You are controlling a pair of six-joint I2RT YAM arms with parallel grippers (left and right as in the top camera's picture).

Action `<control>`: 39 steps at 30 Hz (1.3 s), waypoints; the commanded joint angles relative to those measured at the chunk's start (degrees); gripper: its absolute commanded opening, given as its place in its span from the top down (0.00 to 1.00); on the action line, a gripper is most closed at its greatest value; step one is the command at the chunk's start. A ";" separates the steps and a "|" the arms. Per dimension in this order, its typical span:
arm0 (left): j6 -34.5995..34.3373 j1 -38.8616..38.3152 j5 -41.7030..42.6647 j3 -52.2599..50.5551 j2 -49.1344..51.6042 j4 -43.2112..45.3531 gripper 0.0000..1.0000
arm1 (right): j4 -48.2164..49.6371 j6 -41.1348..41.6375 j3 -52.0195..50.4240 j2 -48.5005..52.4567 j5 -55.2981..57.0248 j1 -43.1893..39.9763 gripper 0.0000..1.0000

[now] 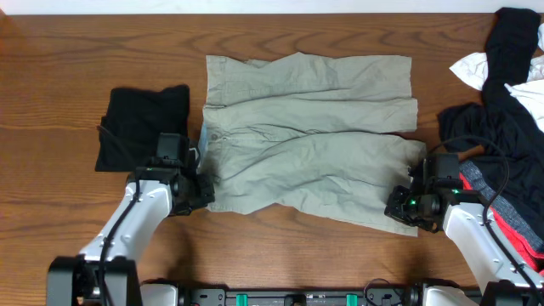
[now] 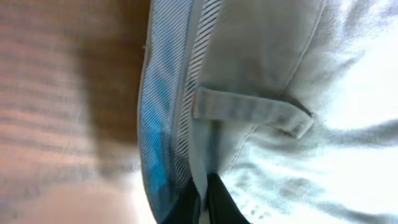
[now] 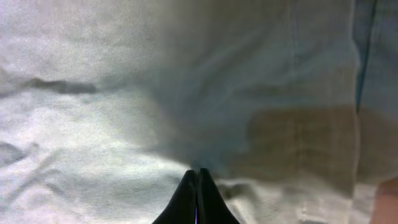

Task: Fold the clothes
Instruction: 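Grasp the bottom-left and bottom-right corners of the pants with both grippers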

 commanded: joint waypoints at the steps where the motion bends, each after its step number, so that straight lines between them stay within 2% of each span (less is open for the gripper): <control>1: -1.01 0.35 0.70 2.21 -3.82 -2.19 0.94 | 0.70 -1.31 -0.42 -0.20 -0.31 0.87 0.98; 9: -1.01 0.35 0.66 2.29 -12.17 -5.05 0.94 | 4.50 -7.58 0.37 -0.22 -8.63 0.85 0.99; 13: -0.98 0.35 -0.42 2.29 -13.27 -4.81 0.94 | 2.51 -7.23 1.84 -0.28 -6.69 0.39 0.99; 19: -0.98 0.35 -0.83 2.27 -13.07 -4.85 0.94 | -5.03 -3.23 2.62 -0.33 1.38 -2.97 0.76; 22: -0.98 0.35 -0.83 2.27 -13.05 -4.83 0.94 | -8.83 -0.04 2.62 -0.37 2.56 -5.53 0.53; 23: -0.98 0.35 -0.83 2.27 -13.05 -4.83 0.94 | -10.45 0.09 2.60 -0.35 2.60 -6.25 0.50; 27: -0.98 0.35 -0.83 2.27 -13.05 -4.81 0.94 | -13.97 -0.07 2.32 -0.35 3.45 -7.13 0.49; 33: -0.98 0.35 -0.81 2.27 -13.05 -4.83 0.94 | -12.70 0.11 1.27 -0.35 3.69 -7.15 0.48; 37: -0.98 0.35 -0.81 2.27 -13.05 -4.83 0.94 | -10.54 2.25 -0.33 -0.35 7.08 -7.15 0.40; 39: -0.98 0.35 -0.81 2.27 -13.03 -4.85 0.94 | -9.88 3.06 -0.76 -0.35 6.80 -7.15 0.40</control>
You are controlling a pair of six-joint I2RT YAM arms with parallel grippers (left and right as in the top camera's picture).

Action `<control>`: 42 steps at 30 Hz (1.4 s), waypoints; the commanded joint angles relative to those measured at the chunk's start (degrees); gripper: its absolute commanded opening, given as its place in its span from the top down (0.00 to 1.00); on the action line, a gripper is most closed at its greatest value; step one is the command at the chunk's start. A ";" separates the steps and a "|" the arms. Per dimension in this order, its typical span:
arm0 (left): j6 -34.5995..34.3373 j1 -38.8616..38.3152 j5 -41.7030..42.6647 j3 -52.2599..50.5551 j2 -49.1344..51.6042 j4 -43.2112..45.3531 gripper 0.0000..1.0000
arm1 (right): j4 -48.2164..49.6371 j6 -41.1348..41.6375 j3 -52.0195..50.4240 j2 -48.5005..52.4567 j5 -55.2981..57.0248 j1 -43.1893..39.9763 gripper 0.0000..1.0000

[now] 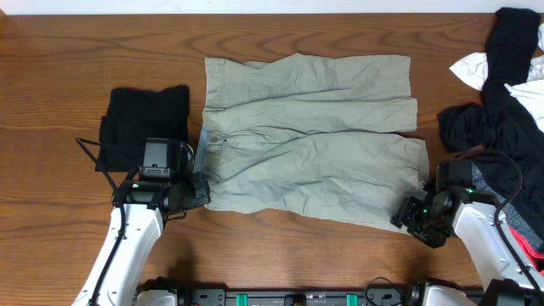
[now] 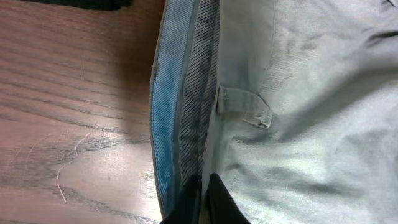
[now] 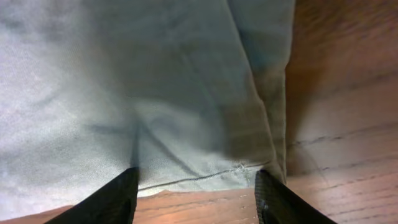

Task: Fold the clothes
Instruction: 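Grasp the bottom-left and bottom-right corners of the pants with both grippers, then lift the bottom edge and fold it up toward the top edge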

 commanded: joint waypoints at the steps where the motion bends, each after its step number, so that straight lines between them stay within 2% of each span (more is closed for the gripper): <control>1: -0.31 0.35 -0.48 1.62 -0.26 -0.22 0.94 | 1.16 2.49 -1.60 -0.17 2.43 -0.50 0.41; 3: -0.31 0.35 -0.48 1.62 -0.26 -0.22 0.94 | 1.25 2.75 -1.62 -0.17 1.14 -0.48 0.43; 5: -0.31 0.35 -0.48 1.62 -0.26 -0.22 0.94 | 1.49 2.73 -1.60 -0.17 0.31 -0.48 0.52; 6: -0.31 0.35 -0.48 1.62 -0.26 -0.22 0.94 | 1.70 2.73 -1.60 -0.17 0.07 -0.48 0.67; 7: -0.31 0.35 -0.48 1.62 -0.26 -0.22 0.94 | 1.86 2.73 -1.62 -0.17 -0.09 -0.48 0.87; 8: -0.31 0.35 -0.48 1.62 -0.26 -0.22 0.94 | 2.14 2.73 -1.60 -0.17 -0.59 -0.48 0.99; 22: -0.26 0.35 -0.50 1.79 -3.28 -1.73 0.94 | 5.81 0.83 1.60 -4.35 -6.43 -0.50 0.99; 35: -0.28 0.35 -0.50 2.05 -16.44 -3.98 0.94 | -2.03 -2.32 7.67 -21.70 -6.97 -0.50 0.99; 42: -0.31 0.35 -0.48 2.27 -20.92 -9.57 0.94 | -7.02 -2.64 8.57 -29.94 -5.81 -0.55 0.99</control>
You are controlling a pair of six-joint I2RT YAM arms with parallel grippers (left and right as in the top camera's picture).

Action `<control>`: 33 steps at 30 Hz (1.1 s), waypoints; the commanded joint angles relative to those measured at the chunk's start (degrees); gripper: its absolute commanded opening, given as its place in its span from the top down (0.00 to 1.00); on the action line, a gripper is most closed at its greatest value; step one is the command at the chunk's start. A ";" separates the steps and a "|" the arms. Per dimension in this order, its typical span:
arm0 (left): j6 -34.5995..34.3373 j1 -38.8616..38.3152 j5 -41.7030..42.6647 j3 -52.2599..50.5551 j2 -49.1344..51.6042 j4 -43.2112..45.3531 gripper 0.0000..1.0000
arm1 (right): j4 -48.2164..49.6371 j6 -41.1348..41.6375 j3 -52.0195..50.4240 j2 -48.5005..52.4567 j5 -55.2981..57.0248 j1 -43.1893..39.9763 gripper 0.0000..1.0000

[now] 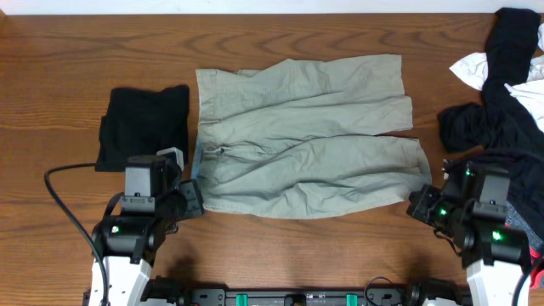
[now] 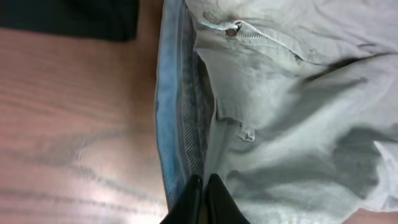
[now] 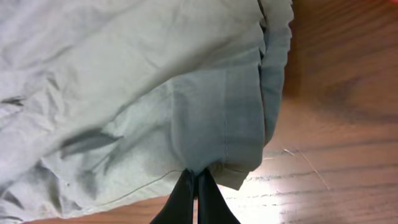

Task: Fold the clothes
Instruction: 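Lift the bottom edge and fold it up toward the top edge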

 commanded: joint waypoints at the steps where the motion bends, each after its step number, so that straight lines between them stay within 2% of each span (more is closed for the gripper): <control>1: -0.11 0.35 -0.50 2.05 -2.78 -3.17 0.94 | -1.51 -0.61 2.16 -3.08 0.92 -0.52 0.99; 7: -0.13 0.35 -0.44 2.45 -7.52 -9.88 0.94 | -5.53 0.33 5.75 -4.83 2.86 -0.61 0.99; 12: -0.31 0.35 0.52 2.47 -9.81 -8.22 0.94 | -5.70 0.31 8.90 -3.48 3.39 -0.59 0.99; 16: -0.50 0.35 0.17 2.47 -8.87 0.02 0.94 | -4.92 0.28 11.30 1.57 5.18 -0.59 0.99; 21: -2.78 0.35 -4.04 2.47 -4.68 11.98 0.94 | -3.80 -2.38 17.35 13.51 5.33 -0.59 0.99; 29: -2.84 0.35 -4.02 2.47 10.29 31.71 0.94 | -0.37 -4.26 28.83 33.88 5.31 -0.59 0.99; 33: -2.86 0.35 -7.21 2.51 18.01 41.13 0.94 | 3.04 -4.90 33.48 41.48 5.31 -0.42 0.99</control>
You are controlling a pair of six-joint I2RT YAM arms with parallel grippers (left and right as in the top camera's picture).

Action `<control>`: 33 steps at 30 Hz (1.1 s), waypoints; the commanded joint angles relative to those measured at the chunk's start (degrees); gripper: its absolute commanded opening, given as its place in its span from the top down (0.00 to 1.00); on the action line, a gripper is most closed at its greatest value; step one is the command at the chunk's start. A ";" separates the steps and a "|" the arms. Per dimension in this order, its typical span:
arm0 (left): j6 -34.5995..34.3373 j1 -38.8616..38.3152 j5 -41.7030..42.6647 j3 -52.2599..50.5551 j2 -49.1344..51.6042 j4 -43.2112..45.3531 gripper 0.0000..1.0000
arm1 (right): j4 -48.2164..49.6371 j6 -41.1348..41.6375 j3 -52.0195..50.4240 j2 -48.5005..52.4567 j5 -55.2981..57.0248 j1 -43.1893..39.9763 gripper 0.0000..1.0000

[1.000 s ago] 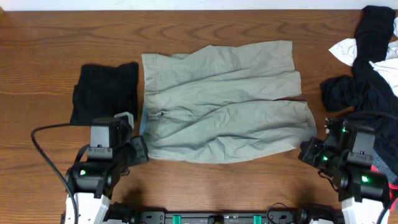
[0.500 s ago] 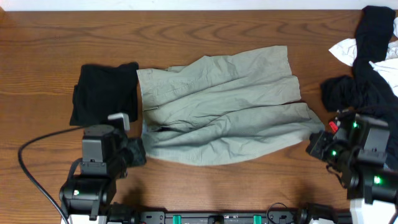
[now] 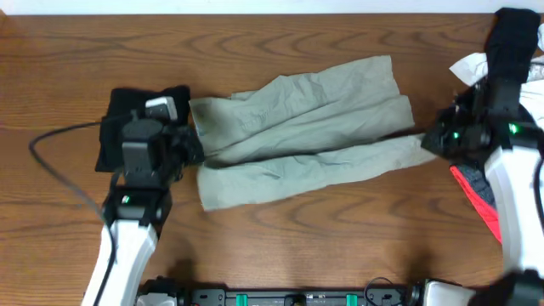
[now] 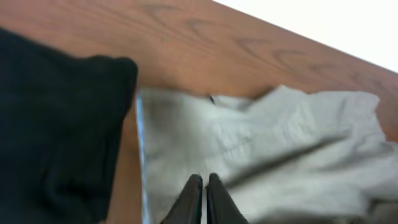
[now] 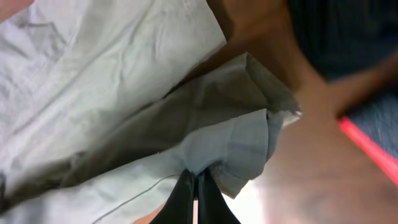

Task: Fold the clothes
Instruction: 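Lift the bottom edge and fold it up toward the top edge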

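Pale khaki shorts [image 3: 306, 127] lie across the middle of the table, their near half lifted and drawn back over the far half. My left gripper [image 3: 189, 140] is shut on the waistband at the shorts' left end, seen as pale cloth [image 4: 249, 155] around closed fingers [image 4: 193, 199]. My right gripper [image 3: 427, 141] is shut on the leg hem [image 5: 249, 149] at the right end, held above the wood. A folded black garment [image 3: 140, 115] lies left of the shorts, under my left arm.
A heap of unfolded clothes [image 3: 510, 59], black, white and red, fills the table's right edge beside my right arm. A black cable [image 3: 59, 161] loops left of the left arm. Bare wood [image 3: 323, 229] runs along the table's front.
Both grippers have moved away from the front edge toward the table's middle, still shut on the shorts. The near half of the shorts now lies drawn up over the far half.
At first both grippers were shut on the flat shorts' near corners. Then the right one stood open over the hem while the left stayed shut. Afterwards both were shut again, the near edge lifted. Now the shorts are narrowed lengthwise.
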 commanded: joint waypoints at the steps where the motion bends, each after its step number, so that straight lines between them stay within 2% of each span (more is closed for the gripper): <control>1: -0.11 0.37 -3.89 1.11 5.07 4.66 0.94 | 1.86 -1.73 4.31 4.68 0.90 -0.37 0.99; 3: -0.26 0.35 -3.96 1.66 8.07 7.63 0.94 | 2.60 -1.70 6.01 7.63 0.42 -0.20 0.99; 6: -2.32 0.35 0.13 3.45 10.19 5.33 0.94 | 2.60 -1.70 6.80 10.62 0.02 0.66 0.99; 10: -2.51 0.35 11.21 5.29 8.76 -6.25 0.94 | 2.95 -2.58 6.80 12.26 0.04 1.40 0.99; 15: -3.37 0.35 13.14 5.33 4.02 -19.93 0.92 | 3.15 -2.58 6.80 12.26 0.02 1.40 0.99; 17: -3.39 0.35 15.08 5.33 1.88 -24.02 0.89 | 2.73 -2.58 6.80 12.26 0.04 1.40 0.99; 20: -4.92 0.35 17.84 5.33 -0.39 -29.14 0.73 | 2.14 -2.58 6.80 12.24 0.02 1.40 0.99; 25: -12.48 0.35 17.70 5.25 -0.63 -32.24 0.49 | 1.73 -2.58 6.80 12.24 -0.02 1.42 0.99; 33: -12.74 0.35 9.44 5.14 4.20 -32.52 0.48 | 0.55 -2.80 6.80 12.26 -0.22 1.44 0.99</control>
